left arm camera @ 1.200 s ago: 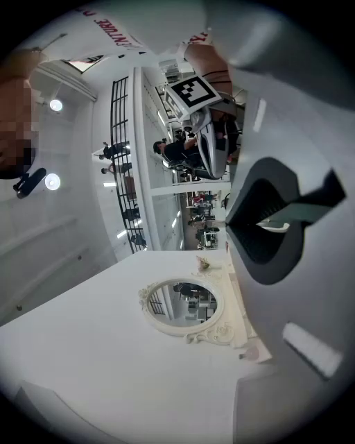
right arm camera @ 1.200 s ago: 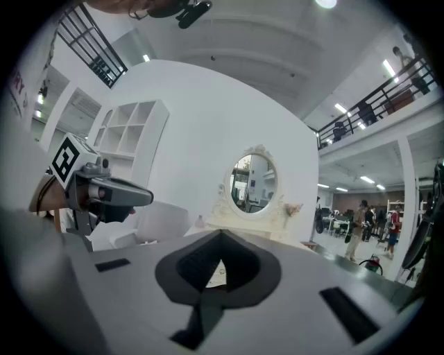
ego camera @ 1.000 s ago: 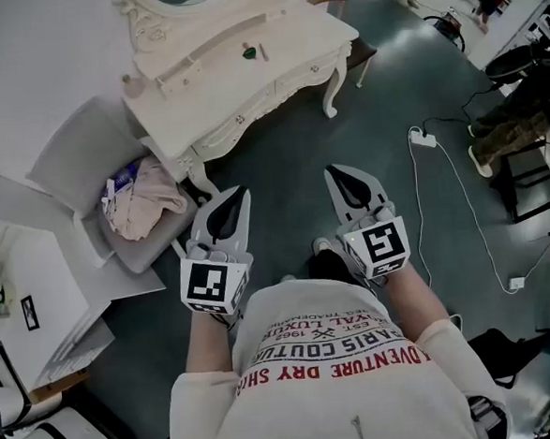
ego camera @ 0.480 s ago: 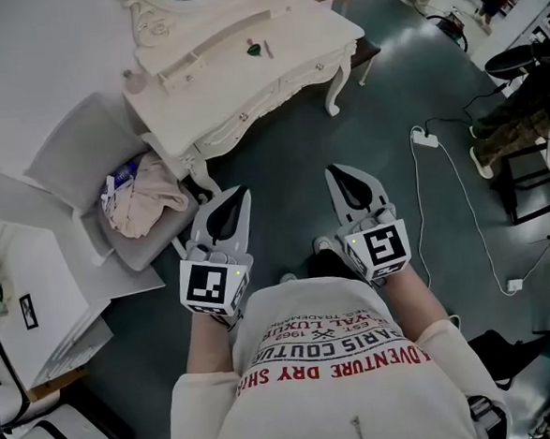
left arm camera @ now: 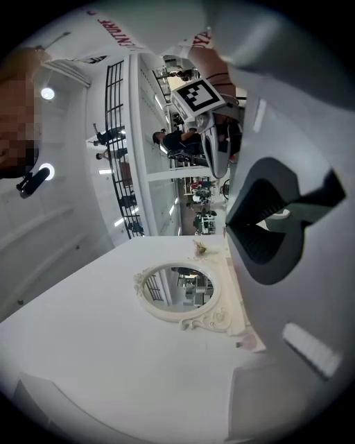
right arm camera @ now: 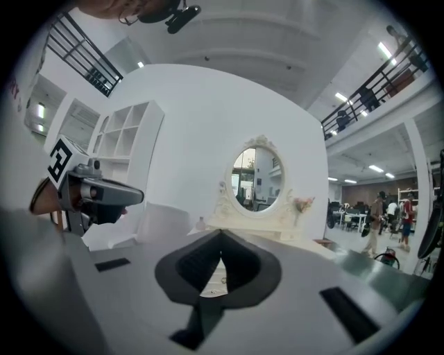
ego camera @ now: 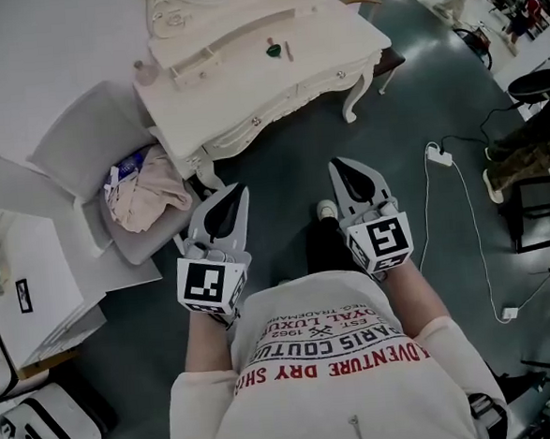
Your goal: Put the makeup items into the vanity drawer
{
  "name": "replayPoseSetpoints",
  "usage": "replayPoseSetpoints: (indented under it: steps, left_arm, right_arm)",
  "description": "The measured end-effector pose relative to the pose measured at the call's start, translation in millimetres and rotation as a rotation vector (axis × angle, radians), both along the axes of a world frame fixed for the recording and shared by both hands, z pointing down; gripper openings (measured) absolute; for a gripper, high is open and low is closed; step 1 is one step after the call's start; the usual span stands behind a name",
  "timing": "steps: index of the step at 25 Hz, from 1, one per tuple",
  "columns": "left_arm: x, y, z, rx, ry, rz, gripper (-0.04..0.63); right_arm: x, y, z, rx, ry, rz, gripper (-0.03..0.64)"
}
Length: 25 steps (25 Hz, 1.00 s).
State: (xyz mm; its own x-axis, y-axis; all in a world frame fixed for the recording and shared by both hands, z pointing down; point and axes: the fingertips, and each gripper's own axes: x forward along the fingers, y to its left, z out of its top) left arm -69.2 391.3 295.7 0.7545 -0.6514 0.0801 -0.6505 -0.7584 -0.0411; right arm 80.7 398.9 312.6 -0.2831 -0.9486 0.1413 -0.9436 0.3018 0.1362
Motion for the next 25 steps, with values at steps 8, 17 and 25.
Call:
replayPoseSetpoints:
  steps: [8, 17, 25]
  left_arm:
    - [48.3, -85.9, -4.6, 0.003, 0.000, -0.131, 0.009]
    - [118.8, -193.7, 3.0, -0.046, 0.015, -0.311, 0.009]
    - [143.8, -253.8, 20.6, -0.086, 0.007, -0.415, 0.009]
  right_arm:
    - [53.4, -105.6, -4.0, -0.016, -0.037, -0.123, 0.006]
    - [130.1, -236.0, 14.8, -0.102, 0.019, -0.271, 0.006]
    - [154.5, -324.8, 51.0, -0.209, 0.061, -0.353, 0.006]
